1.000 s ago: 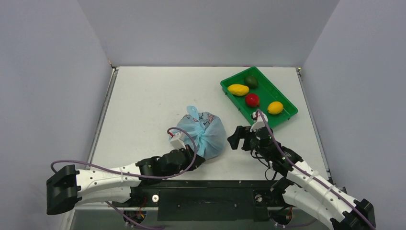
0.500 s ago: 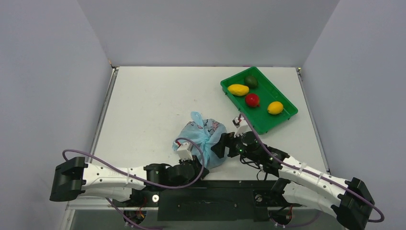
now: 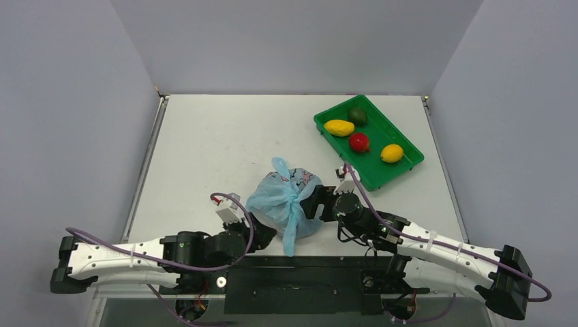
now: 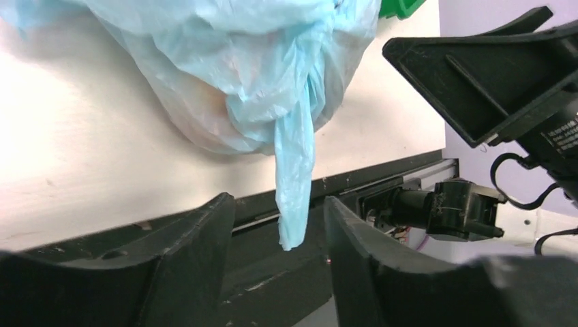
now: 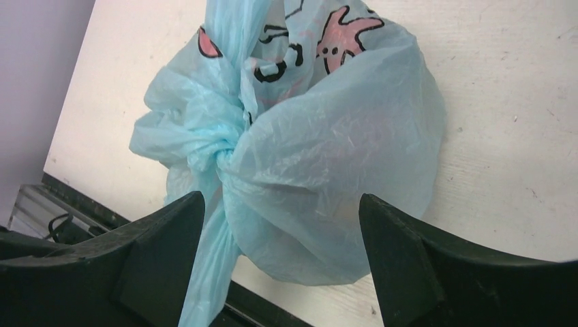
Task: Take the fake fruits out of the plastic bag
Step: Untie the plastic bag at the center of the board.
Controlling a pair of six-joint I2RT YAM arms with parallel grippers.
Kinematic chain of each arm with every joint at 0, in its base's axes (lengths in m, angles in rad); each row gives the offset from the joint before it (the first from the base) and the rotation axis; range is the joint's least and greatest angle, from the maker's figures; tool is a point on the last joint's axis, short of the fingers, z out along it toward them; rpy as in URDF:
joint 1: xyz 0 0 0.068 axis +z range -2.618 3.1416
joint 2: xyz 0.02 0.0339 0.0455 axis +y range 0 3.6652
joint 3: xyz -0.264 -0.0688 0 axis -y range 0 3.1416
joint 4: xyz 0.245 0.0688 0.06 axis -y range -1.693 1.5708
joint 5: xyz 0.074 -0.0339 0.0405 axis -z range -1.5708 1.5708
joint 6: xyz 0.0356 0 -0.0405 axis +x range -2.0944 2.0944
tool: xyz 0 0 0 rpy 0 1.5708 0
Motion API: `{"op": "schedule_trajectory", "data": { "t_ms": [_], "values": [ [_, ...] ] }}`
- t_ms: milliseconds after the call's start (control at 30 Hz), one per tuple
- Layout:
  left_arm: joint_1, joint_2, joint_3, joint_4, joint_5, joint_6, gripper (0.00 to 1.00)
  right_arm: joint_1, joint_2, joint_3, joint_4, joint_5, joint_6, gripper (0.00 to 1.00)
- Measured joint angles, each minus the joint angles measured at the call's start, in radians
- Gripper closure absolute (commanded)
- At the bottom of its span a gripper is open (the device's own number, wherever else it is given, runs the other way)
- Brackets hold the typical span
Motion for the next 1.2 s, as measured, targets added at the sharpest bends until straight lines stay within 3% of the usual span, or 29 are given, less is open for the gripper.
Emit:
{"op": "schedule_trajectory", "data": {
  "t_ms": [67, 200, 367, 567, 700, 833, 1033, 1200],
  "values": [
    [0.006, -0.053, 0.014, -0.056, -0.037, 0.011, 0.19, 0.003, 0.031, 0.031, -0.003, 0.021, 0.014, 0.22],
    [0.041, -0.095, 0.082, -0.098, -0.106, 0.095, 0.04, 0.014, 0.078, 0.075, -0.016, 0.064, 0.034, 0.22],
    [0.201, 0.021, 0.241, -0.091, -0.091, 0.282, 0.03, 0.019, 0.124, 0.103, -0.025, 0.111, 0.045, 0.24],
    [0.504, 0.247, 0.351, -0.027, 0.142, 0.457, 0.04, 0.031, 0.169, 0.116, -0.024, 0.129, 0.043, 0.28],
    [0.558, 0.388, 0.366, -0.002, 0.247, 0.524, 0.04, 0.037, 0.182, 0.116, -0.022, 0.134, 0.042, 0.32],
    [0.562, 0.527, 0.431, 0.013, 0.314, 0.568, 0.10, 0.051, 0.187, 0.115, -0.011, 0.135, 0.041, 0.37],
    [0.562, 0.614, 0.446, 0.064, 0.382, 0.587, 0.26, 0.058, 0.187, 0.110, 0.002, 0.136, 0.030, 0.48],
    [0.562, 0.609, 0.398, 0.127, 0.411, 0.566, 0.49, 0.058, 0.187, 0.098, 0.019, 0.136, 0.019, 0.46]
  ]
}}
